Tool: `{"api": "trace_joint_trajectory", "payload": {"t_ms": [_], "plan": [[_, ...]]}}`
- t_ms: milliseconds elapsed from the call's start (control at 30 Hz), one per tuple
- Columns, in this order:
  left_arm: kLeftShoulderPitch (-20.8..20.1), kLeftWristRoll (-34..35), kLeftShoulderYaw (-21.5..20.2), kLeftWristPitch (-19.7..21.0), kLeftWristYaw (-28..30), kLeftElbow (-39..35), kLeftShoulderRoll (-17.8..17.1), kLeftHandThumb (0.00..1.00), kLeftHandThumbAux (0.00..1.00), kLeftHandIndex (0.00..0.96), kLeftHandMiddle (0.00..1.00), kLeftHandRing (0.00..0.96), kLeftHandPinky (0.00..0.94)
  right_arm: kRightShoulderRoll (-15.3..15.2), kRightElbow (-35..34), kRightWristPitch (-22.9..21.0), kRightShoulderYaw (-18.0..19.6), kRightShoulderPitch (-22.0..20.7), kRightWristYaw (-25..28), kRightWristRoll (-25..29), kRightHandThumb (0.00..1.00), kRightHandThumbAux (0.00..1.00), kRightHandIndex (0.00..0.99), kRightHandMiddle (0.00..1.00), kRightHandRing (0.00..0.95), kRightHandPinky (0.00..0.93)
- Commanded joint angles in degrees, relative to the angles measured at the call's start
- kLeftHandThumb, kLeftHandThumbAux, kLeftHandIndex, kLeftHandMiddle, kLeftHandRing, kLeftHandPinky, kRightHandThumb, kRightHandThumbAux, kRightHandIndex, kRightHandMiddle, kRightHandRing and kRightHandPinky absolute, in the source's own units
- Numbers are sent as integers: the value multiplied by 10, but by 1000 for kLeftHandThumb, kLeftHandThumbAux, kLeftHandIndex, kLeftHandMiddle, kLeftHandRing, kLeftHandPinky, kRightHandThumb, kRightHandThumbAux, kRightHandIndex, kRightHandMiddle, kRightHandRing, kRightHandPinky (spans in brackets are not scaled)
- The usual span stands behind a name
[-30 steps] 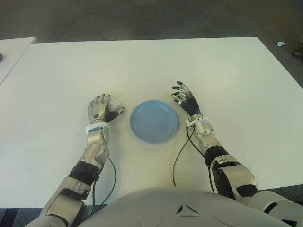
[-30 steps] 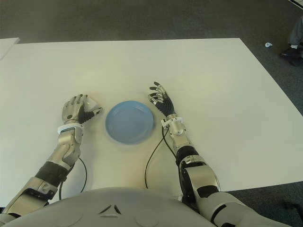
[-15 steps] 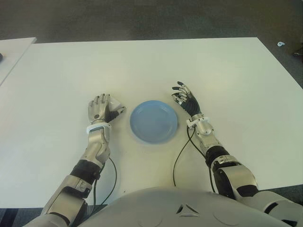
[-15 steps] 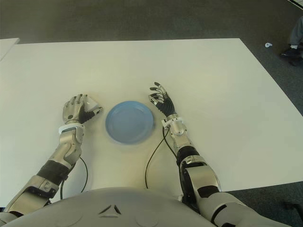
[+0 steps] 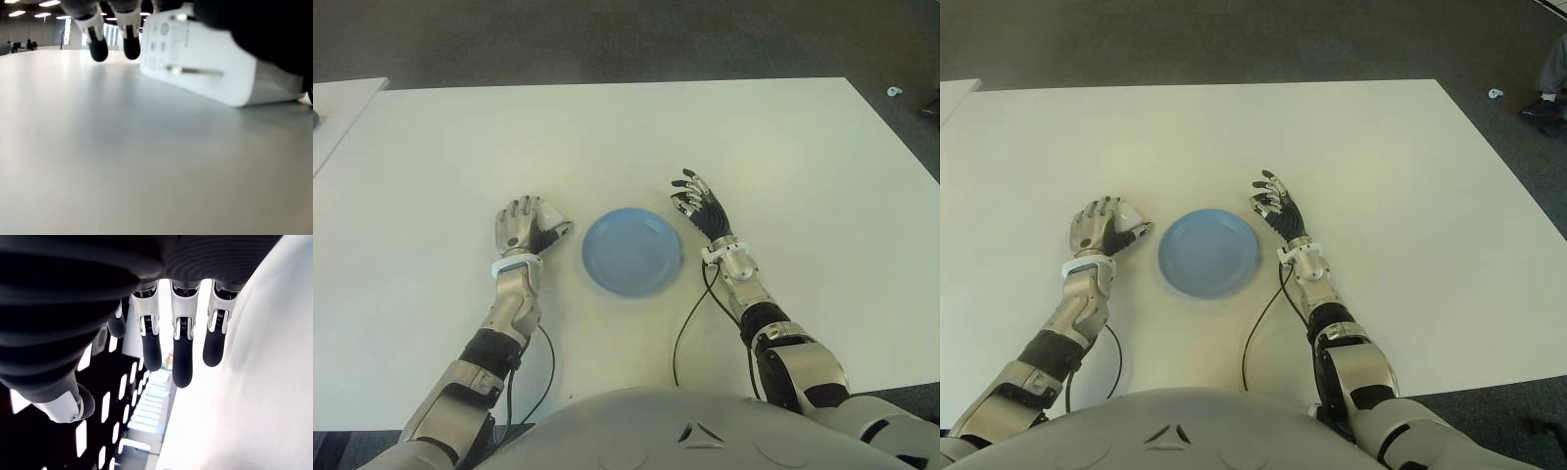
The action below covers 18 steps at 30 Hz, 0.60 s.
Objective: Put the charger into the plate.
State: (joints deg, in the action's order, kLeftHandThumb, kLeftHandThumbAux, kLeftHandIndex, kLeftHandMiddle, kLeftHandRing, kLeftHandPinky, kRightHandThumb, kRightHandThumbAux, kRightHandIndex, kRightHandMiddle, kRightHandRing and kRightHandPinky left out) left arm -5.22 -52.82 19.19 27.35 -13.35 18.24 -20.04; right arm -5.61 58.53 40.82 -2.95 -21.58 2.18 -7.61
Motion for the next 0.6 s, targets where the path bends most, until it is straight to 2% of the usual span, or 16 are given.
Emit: {"api": "trace_joint_trajectory", "payload": {"t_ms": [33, 400, 600], "plan": [[10, 9, 6, 6, 3, 14, 5, 168, 225, 0, 0, 0, 0, -3, 41, -33, 0, 66, 7, 0, 103, 599, 0, 255, 317, 270], [11, 18, -1, 2, -10, 19, 7, 165, 231, 0, 0, 0, 0, -4, 39, -34, 1, 68, 7, 0, 103, 611, 0, 261, 317, 274], [13, 34, -13, -12, -56, 30, 14, 173, 247, 0, 25, 10, 75, -3, 37, -35, 2, 69, 6, 1, 103, 622, 0, 254, 317, 284]]}}
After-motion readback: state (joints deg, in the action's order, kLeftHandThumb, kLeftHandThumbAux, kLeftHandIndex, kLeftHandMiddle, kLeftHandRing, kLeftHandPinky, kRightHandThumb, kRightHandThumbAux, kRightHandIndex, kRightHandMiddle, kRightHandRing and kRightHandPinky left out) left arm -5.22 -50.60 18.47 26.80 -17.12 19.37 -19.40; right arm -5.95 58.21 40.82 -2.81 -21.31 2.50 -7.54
